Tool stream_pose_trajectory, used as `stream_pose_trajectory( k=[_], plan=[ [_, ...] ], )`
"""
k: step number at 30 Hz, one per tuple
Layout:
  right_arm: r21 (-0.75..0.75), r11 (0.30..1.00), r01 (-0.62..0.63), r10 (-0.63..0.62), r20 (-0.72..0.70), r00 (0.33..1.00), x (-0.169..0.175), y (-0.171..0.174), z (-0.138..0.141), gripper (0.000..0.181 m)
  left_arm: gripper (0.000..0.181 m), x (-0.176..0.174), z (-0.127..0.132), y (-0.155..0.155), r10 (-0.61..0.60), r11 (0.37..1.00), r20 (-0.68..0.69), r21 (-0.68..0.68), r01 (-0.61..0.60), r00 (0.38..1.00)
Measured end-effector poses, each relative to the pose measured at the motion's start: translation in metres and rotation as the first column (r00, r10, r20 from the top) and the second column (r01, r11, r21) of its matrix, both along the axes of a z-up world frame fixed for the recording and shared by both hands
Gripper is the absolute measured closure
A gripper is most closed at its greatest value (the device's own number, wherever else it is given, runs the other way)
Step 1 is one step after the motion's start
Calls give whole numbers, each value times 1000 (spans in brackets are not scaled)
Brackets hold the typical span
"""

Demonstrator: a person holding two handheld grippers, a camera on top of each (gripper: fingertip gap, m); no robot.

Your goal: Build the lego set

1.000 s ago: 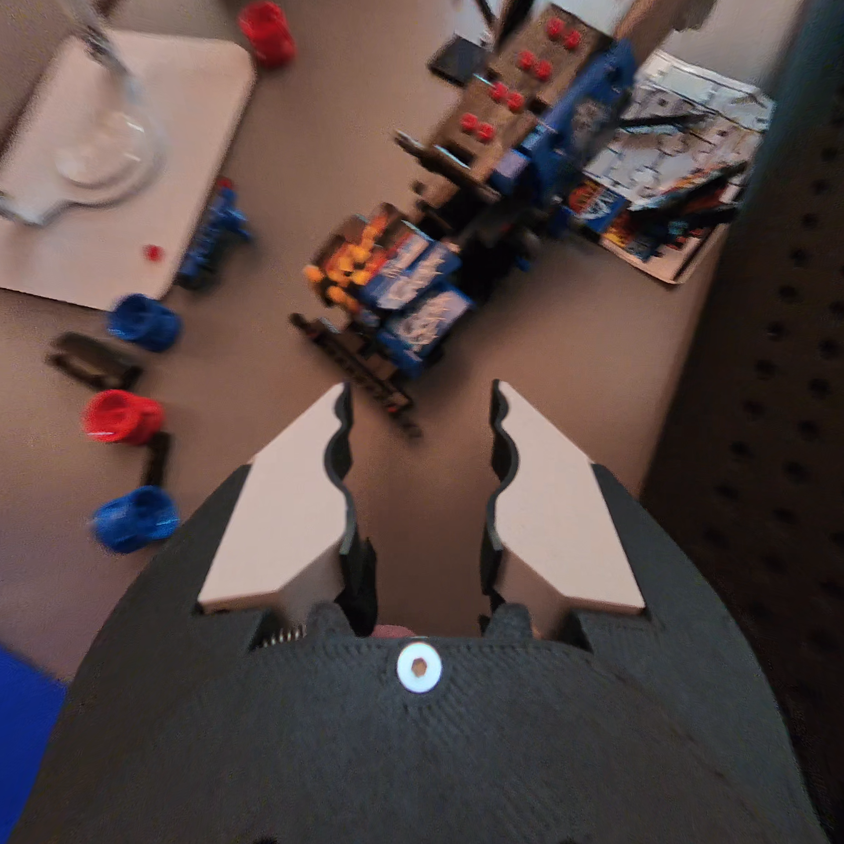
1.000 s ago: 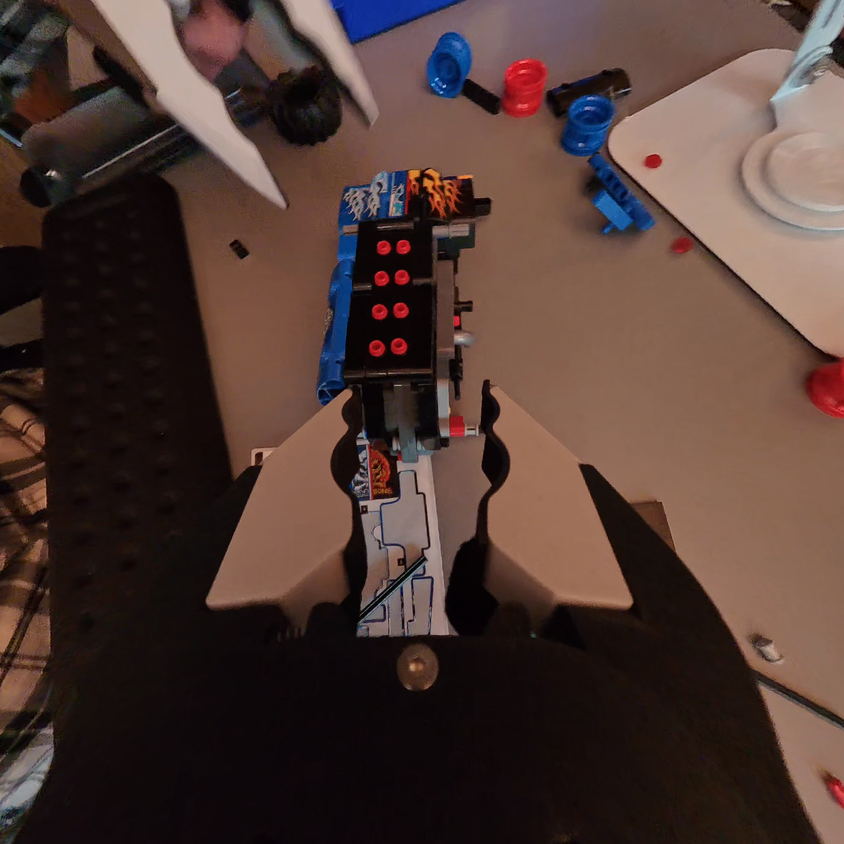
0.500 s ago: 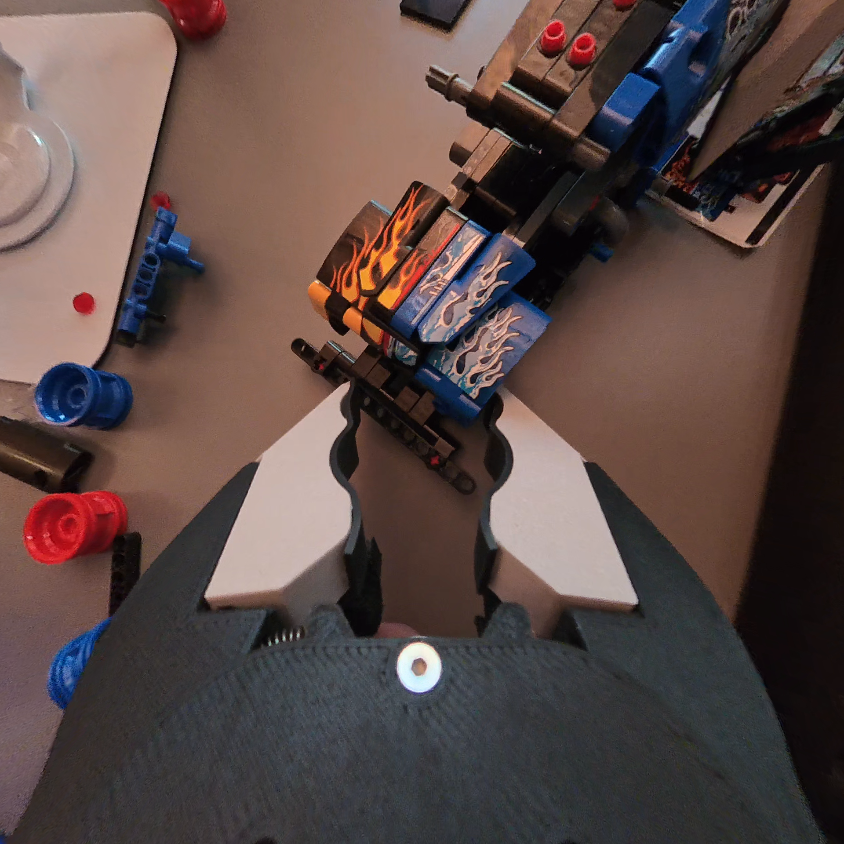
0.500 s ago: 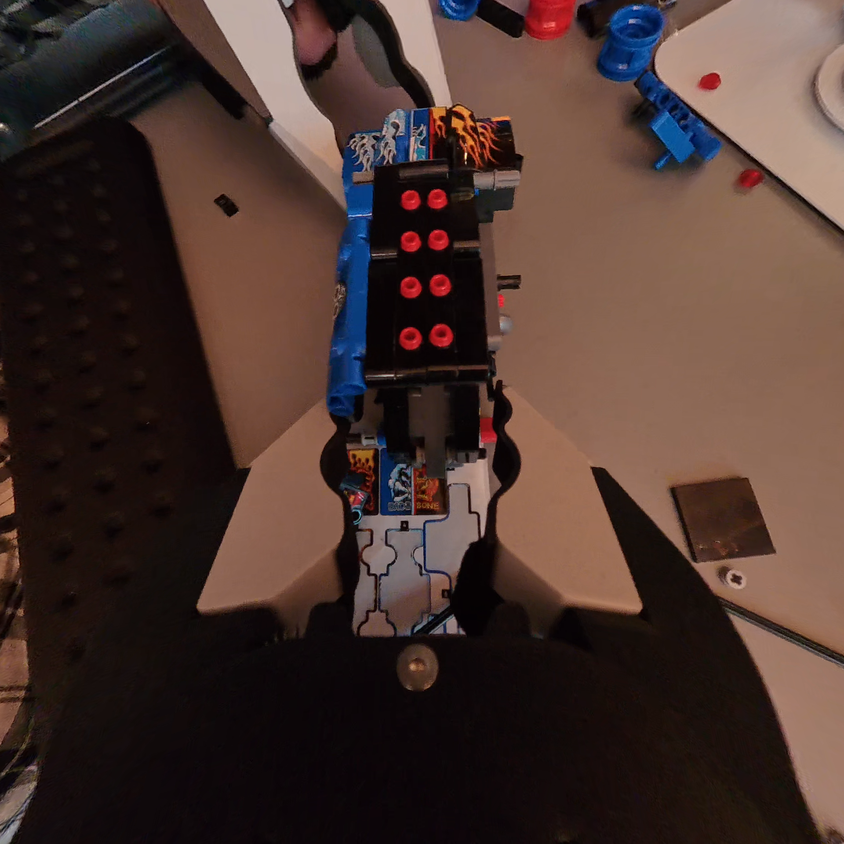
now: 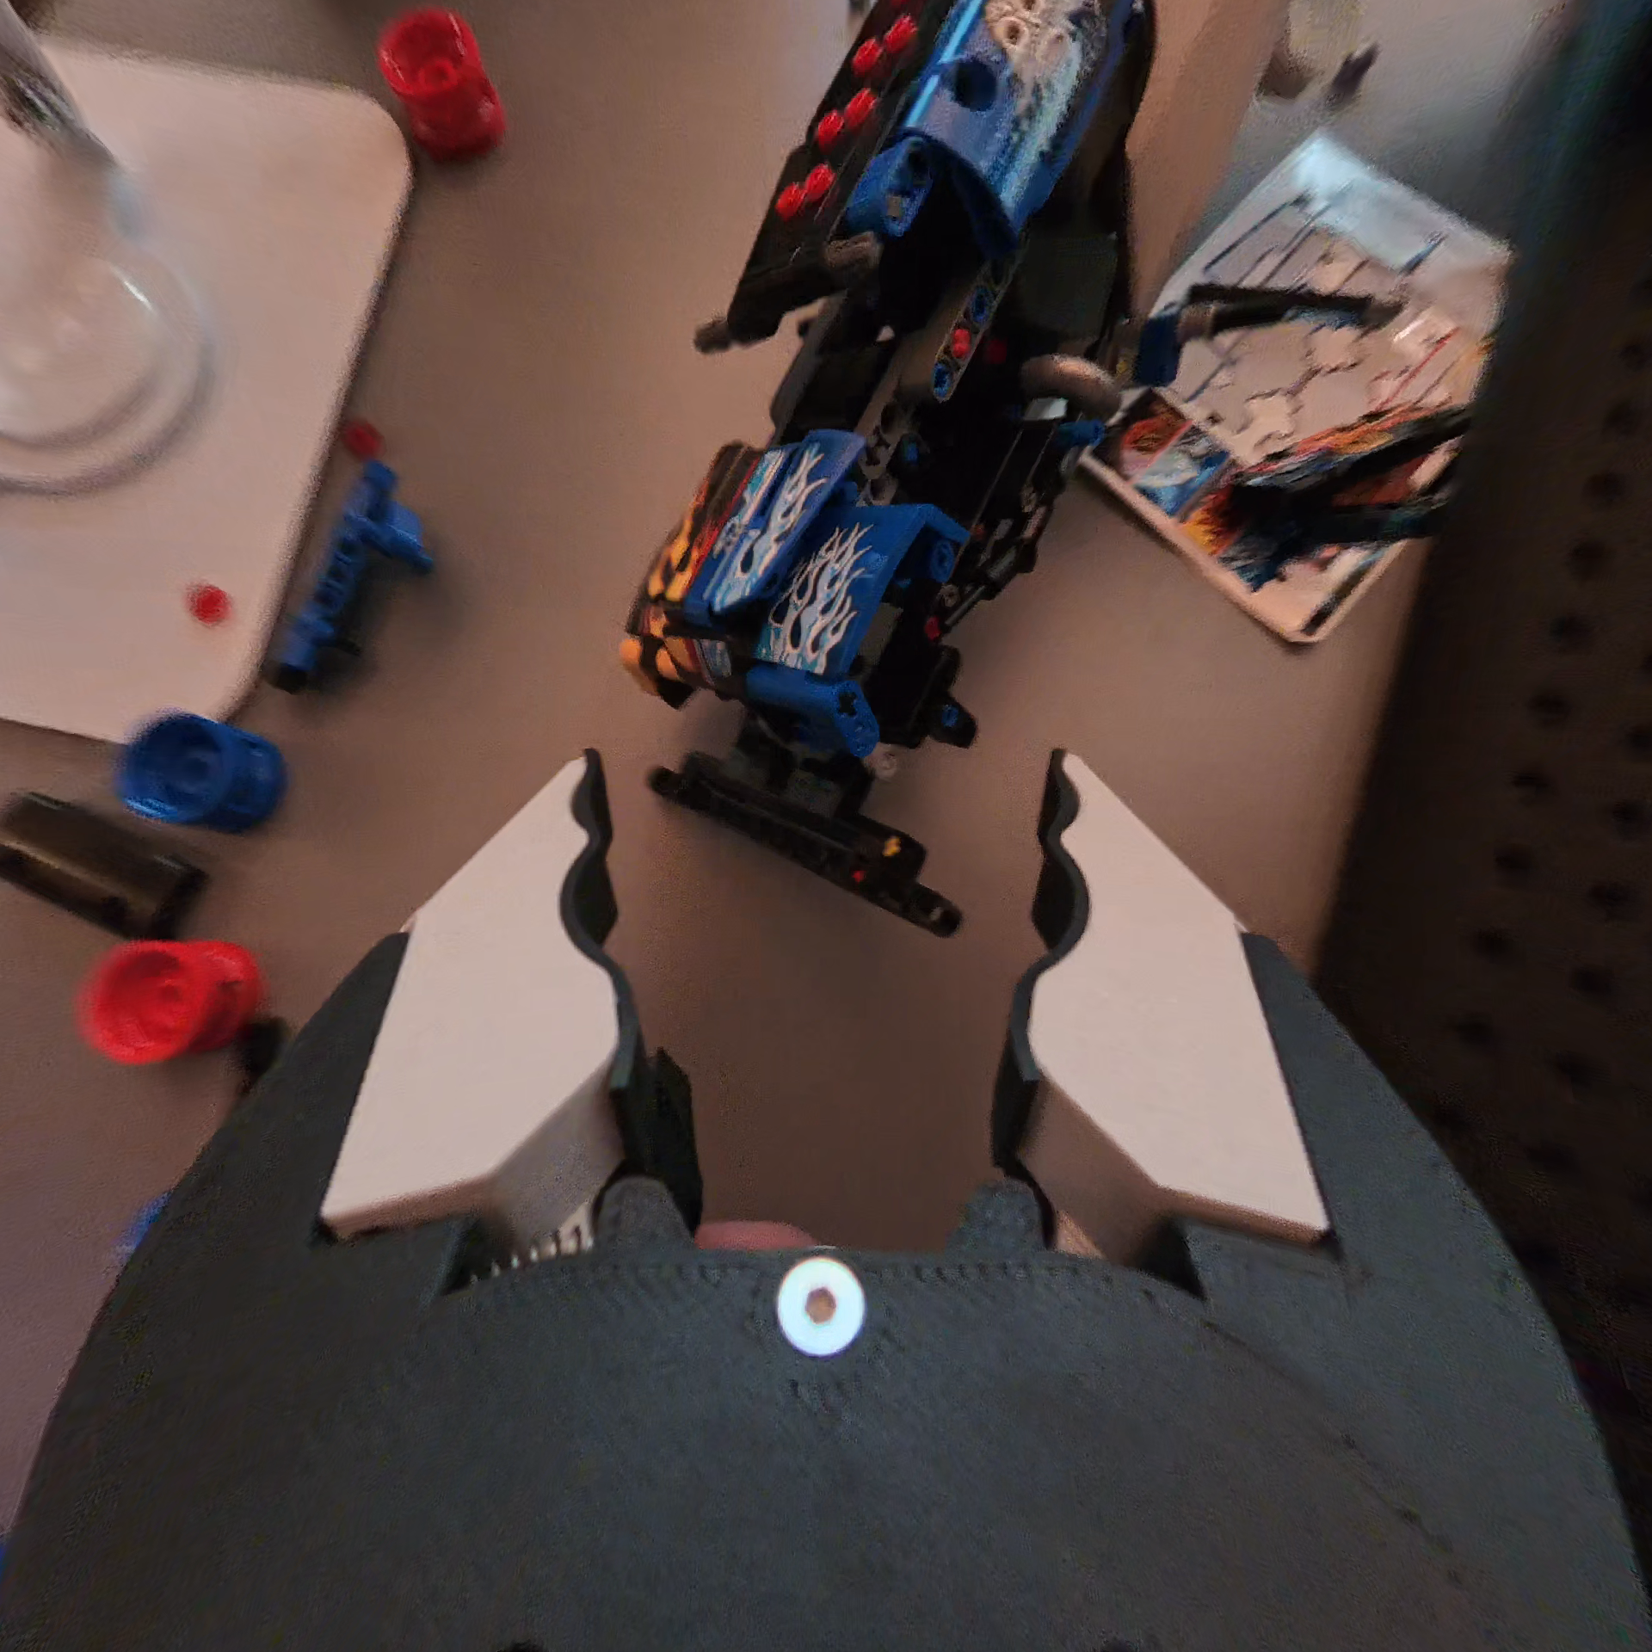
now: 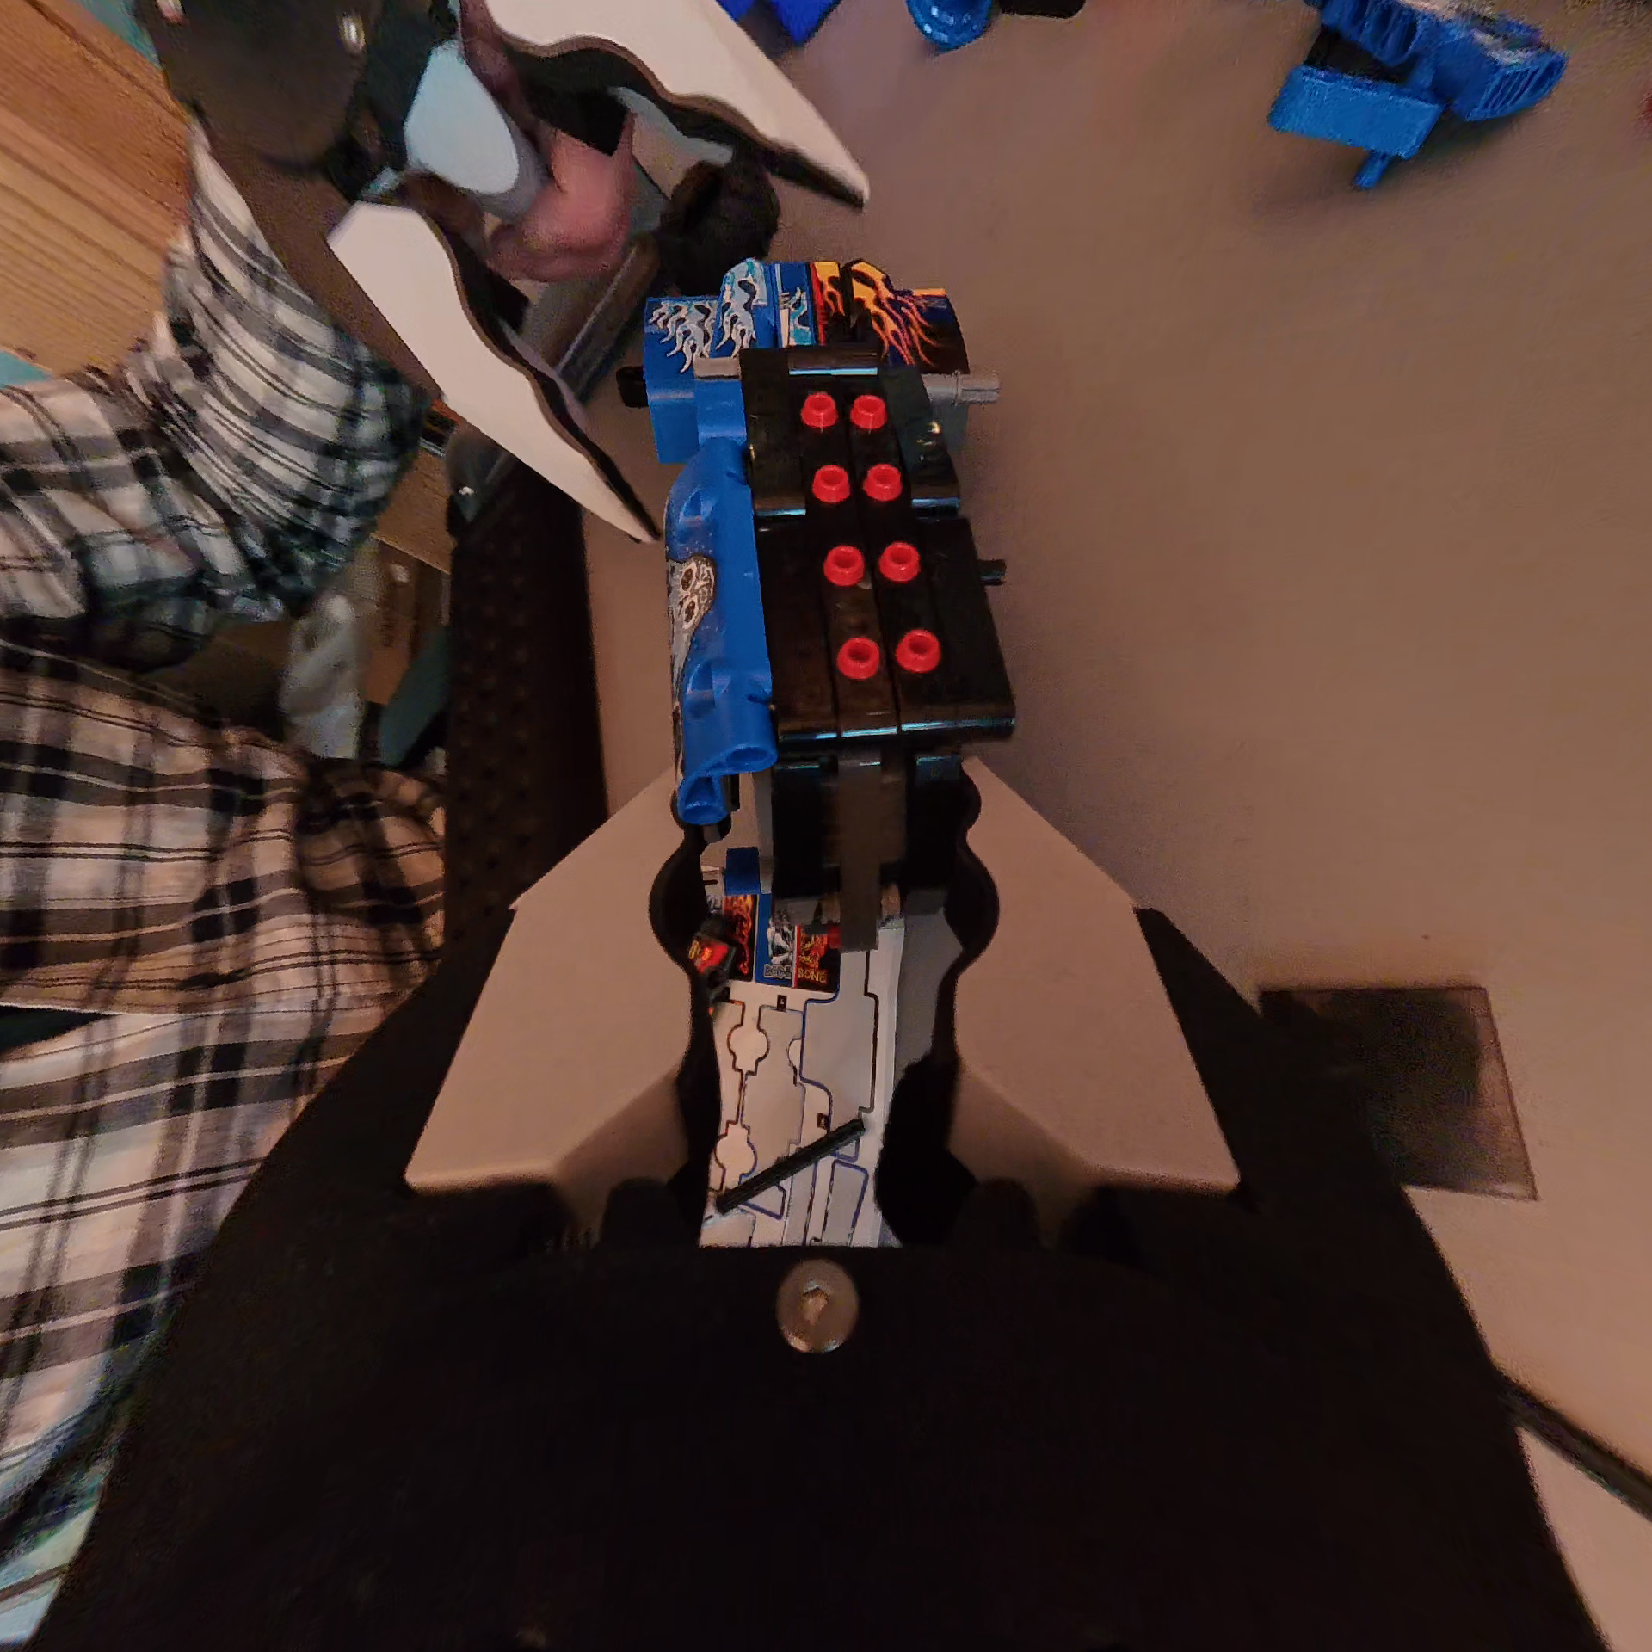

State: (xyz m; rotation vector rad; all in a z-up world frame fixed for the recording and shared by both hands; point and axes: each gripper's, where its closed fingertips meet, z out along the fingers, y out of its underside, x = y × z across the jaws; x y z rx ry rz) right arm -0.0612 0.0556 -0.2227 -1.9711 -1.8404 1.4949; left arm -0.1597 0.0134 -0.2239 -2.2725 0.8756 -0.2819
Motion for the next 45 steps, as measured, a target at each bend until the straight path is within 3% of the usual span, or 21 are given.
stream_pose_trajectory(
  k=[3, 5, 6, 8, 12, 17, 19, 24, 26, 31, 34, 36, 38, 42, 45],
  plan=[
    [-70, 997, -26, 27, 15, 1000, -1, 3, 2, 131, 81, 1, 1, 20, -73, 968, -205, 221, 118, 976],
    [-94, 995, -25, 25, 6, 1000, -4, 6, 3, 130, 94, 4, -8, 27, -104, 954, -262, 248, 171, 959],
    [-97, 995, -14, 14, -2, 1000, -6, 9, 3, 128, 102, 7, -12, 29, -115, 954, -247, 242, 176, 962],
    [-104, 995, 9, -10, -11, 1000, -7, 13, 3, 121, 103, 9, -12, 32, -107, 953, -220, 256, 163, 970],
    [-108, 992, 64, -69, -44, 997, -5, 25, 6, 111, 103, 11, -8, 24, -70, 983, -135, 159, 91, 988],
    [-92, 994, 64, -70, -67, 995, -3, 26, 9, 113, 103, 29, -5, -3, -51, 989, 128, -129, 68, 990],
    [-80, 996, 48, -51, -40, 998, -5, 22, 1, 113, 104, 30, -4, -2, -35, 981, 192, -179, 70, 981],
    [-60, 996, 60, -61, -14, 998, -5, 25, -10, 120, 97, 17, 12, -1, -49, 977, 284, -184, 104, 958],
    [-62, 997, 54, -56, -18, 998, -5, 25, -11, 121, 102, 2, 24, 4, -53, 980, 312, -166, 109, 948],
    [-57, 996, 63, -65, -38, 997, -4, 29, -8, 118, 112, -44, 33, 63, 17, 999, 164, 34, -23, 986],
    [-49, 997, 68, -71, -63, 996, -3, 29, -4, 118, 116, -44, 34, 75, -46, 999, 150, 34, 42, 988],
    [-32, 997, 66, -69, -67, 995, -3, 28, -4, 118, 127, -34, 30, 65, -128, 989, 186, -55, 140, 974],
    [-22, 997, 75, -77, -86, 993, -5, 29, -2, 123, 139, -22, 33, 51, -185, 961, 309, -144, 238, 933],
    [10, 996, 89, -88, -101, 991, -9, 36, 0, 125, 141, -10, 4, 23, -218, 928, 250, -245, 280, 943],
    [52, 991, 120, -113, -119, 986, -10, 44, 2, 130, 138, 10, 2, -7, -230, 921, 275, -248, 301, 933]
  ],
)
